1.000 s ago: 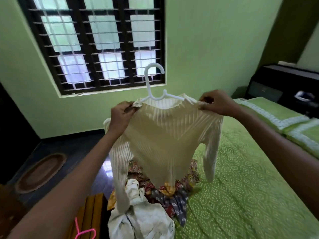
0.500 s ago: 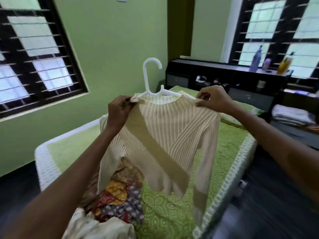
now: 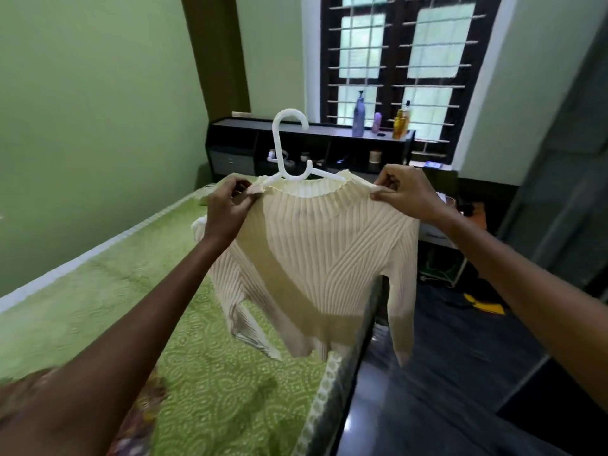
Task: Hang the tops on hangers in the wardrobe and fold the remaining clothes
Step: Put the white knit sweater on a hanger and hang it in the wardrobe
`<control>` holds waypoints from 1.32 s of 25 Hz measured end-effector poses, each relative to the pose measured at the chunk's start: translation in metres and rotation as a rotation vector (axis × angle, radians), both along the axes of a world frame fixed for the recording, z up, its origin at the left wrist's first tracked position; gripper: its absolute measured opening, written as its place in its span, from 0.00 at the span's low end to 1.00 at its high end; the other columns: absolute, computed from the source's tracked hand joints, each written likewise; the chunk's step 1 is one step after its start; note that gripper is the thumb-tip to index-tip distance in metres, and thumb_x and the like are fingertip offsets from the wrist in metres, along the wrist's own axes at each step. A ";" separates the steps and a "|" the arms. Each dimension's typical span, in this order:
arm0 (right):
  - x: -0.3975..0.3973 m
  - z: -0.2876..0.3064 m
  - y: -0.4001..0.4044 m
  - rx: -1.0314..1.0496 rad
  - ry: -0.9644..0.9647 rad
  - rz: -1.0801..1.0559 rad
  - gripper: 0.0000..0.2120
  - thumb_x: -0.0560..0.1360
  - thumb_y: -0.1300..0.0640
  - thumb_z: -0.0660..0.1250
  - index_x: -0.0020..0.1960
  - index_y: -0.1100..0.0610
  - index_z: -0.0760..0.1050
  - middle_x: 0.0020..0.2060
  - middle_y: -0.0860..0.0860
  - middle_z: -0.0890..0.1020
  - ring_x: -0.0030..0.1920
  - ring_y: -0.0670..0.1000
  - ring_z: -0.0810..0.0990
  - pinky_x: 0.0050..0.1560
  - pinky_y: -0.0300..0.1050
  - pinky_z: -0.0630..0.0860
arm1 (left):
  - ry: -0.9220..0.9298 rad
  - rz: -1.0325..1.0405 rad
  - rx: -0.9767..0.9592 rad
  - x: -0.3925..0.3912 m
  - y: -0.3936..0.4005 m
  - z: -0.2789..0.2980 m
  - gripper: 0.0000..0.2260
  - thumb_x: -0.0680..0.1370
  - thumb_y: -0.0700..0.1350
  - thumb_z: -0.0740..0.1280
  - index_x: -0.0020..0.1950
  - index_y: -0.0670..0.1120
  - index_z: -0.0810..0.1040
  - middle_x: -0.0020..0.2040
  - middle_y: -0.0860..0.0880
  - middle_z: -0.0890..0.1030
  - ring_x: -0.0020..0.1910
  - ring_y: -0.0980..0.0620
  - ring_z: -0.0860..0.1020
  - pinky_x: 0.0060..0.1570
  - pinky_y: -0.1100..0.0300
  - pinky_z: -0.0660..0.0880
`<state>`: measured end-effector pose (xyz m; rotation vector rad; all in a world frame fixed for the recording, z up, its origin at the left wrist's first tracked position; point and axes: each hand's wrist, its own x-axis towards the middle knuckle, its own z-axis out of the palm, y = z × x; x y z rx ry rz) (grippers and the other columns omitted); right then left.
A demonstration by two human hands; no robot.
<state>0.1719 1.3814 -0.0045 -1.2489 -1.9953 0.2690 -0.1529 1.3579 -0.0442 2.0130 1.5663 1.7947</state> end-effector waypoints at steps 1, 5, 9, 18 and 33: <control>0.017 -0.001 0.009 -0.001 -0.006 -0.022 0.08 0.67 0.61 0.75 0.43 0.61 0.78 0.39 0.57 0.81 0.38 0.49 0.75 0.36 0.37 0.68 | 0.005 -0.032 -0.004 0.016 0.018 -0.002 0.07 0.72 0.40 0.72 0.47 0.40 0.78 0.39 0.51 0.77 0.36 0.65 0.73 0.38 0.75 0.67; 0.077 -0.016 0.048 -0.049 0.048 -0.152 0.08 0.68 0.56 0.75 0.43 0.60 0.80 0.36 0.53 0.80 0.36 0.47 0.74 0.35 0.40 0.69 | 0.042 -0.142 -0.010 0.082 0.099 -0.009 0.07 0.72 0.39 0.72 0.47 0.37 0.78 0.40 0.50 0.77 0.37 0.69 0.74 0.38 0.75 0.68; 0.126 -0.014 0.087 -0.064 0.062 -0.210 0.08 0.69 0.56 0.74 0.39 0.60 0.80 0.31 0.50 0.76 0.30 0.44 0.70 0.31 0.35 0.66 | -0.008 -0.251 0.011 0.138 0.170 -0.010 0.07 0.71 0.39 0.73 0.46 0.38 0.79 0.41 0.51 0.78 0.38 0.70 0.74 0.41 0.72 0.68; 0.265 -0.001 0.204 -0.061 0.075 -0.545 0.05 0.69 0.58 0.74 0.40 0.59 0.81 0.33 0.56 0.80 0.34 0.48 0.72 0.34 0.41 0.65 | 0.042 -0.537 0.016 0.309 0.375 -0.001 0.06 0.72 0.37 0.71 0.47 0.37 0.81 0.43 0.45 0.82 0.42 0.53 0.77 0.41 0.64 0.70; 0.520 0.013 0.292 0.136 0.058 -1.079 0.04 0.68 0.59 0.75 0.41 0.59 0.83 0.36 0.52 0.83 0.40 0.53 0.80 0.42 0.48 0.75 | 0.246 -0.989 0.166 0.673 0.588 0.022 0.07 0.71 0.43 0.72 0.42 0.38 0.80 0.35 0.43 0.80 0.34 0.49 0.76 0.34 0.66 0.64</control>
